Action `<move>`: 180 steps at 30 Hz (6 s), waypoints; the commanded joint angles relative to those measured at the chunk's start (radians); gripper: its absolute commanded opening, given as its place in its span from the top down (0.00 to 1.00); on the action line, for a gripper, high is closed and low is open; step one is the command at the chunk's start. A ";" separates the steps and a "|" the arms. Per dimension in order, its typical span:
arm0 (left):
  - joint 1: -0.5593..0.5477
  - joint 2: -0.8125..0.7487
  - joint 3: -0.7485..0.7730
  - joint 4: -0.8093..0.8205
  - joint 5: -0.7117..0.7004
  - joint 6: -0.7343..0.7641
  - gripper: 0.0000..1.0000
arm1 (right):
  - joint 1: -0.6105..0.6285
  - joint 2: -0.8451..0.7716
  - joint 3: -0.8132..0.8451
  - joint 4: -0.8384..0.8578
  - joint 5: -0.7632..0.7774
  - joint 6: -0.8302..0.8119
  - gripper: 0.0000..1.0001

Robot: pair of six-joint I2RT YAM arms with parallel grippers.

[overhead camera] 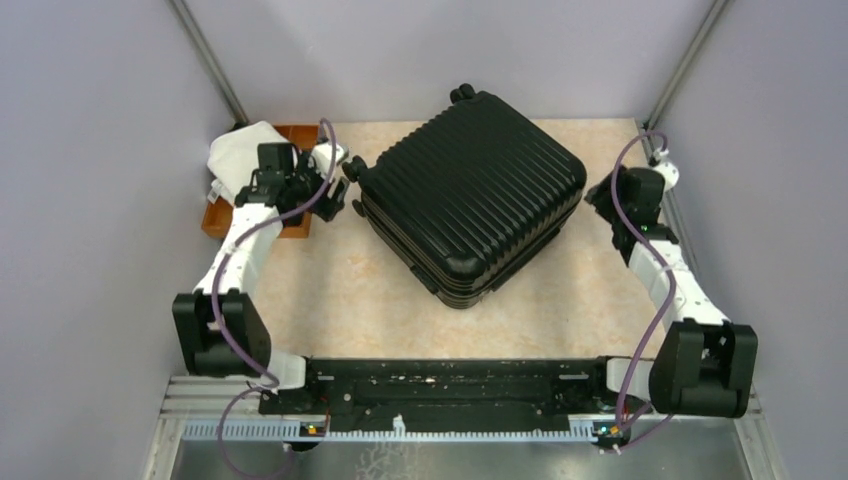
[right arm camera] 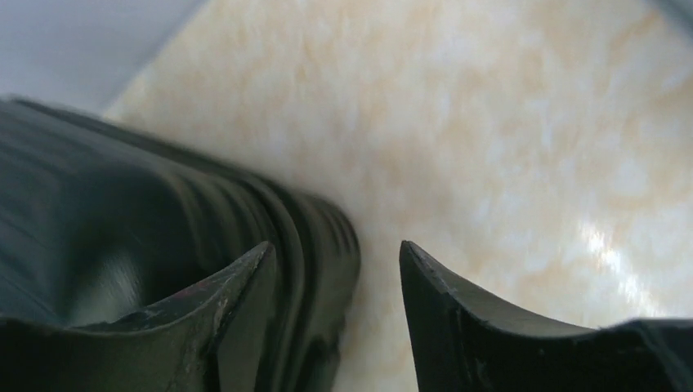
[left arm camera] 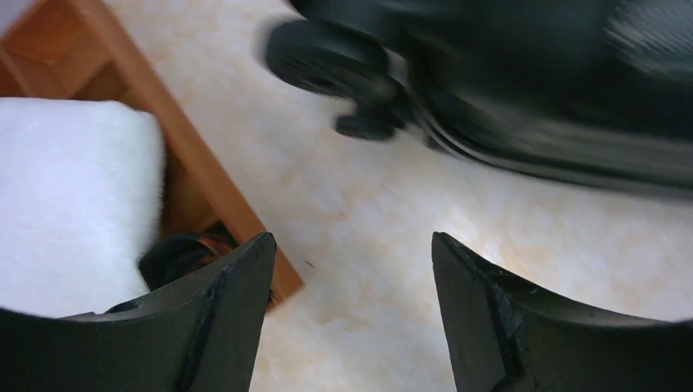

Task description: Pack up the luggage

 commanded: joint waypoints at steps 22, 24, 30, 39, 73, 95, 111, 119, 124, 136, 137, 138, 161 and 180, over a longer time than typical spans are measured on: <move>0.050 0.522 0.395 0.481 0.185 -0.550 0.19 | 0.123 0.111 -0.091 0.154 -0.243 0.055 0.66; 0.045 0.510 0.383 0.466 0.215 -0.529 0.20 | 0.124 0.147 -0.044 0.169 -0.246 0.032 0.65; 0.043 0.399 0.228 0.444 0.284 -0.418 0.21 | 0.126 0.285 0.103 0.182 -0.318 0.001 0.65; 0.049 0.120 -0.054 0.371 0.261 -0.314 0.22 | 0.186 0.419 0.230 0.219 -0.370 -0.057 0.58; 0.164 -0.185 -0.089 -0.394 0.158 0.546 0.15 | 0.199 -0.544 -0.518 -0.147 -0.327 -0.039 0.26; -0.045 -0.154 -0.025 -0.037 0.211 0.397 0.03 | 0.201 -0.299 -0.436 0.343 -0.680 0.058 0.25; -0.071 -0.088 0.133 -0.330 0.106 0.630 0.08 | 0.200 -0.526 -0.611 0.314 -0.703 -0.098 0.29; -0.007 -0.029 0.206 -0.449 0.111 0.690 0.09 | 0.204 -0.462 -0.668 0.447 -0.764 -0.095 0.30; -0.009 -0.042 0.142 -0.317 0.166 0.683 0.07 | 0.298 -0.387 -0.658 0.498 -0.663 -0.231 0.28; -0.017 0.038 0.152 -0.214 0.153 0.687 0.13 | 0.330 -0.161 -0.676 0.758 -0.670 -0.248 0.35; -0.018 0.038 0.156 -0.211 0.156 0.687 0.17 | 0.331 -0.156 -0.685 0.785 -0.682 -0.241 0.37; -0.018 0.041 0.163 -0.210 0.159 0.685 0.21 | 0.332 -0.152 -0.689 0.802 -0.685 -0.232 0.39; -0.024 0.109 0.261 -0.068 0.093 0.429 0.82 | 0.319 -0.276 -0.741 0.734 -0.543 -0.197 0.31; -0.021 0.078 0.224 -0.054 0.058 0.434 0.85 | 0.187 0.178 -0.539 1.155 -1.051 -0.137 0.43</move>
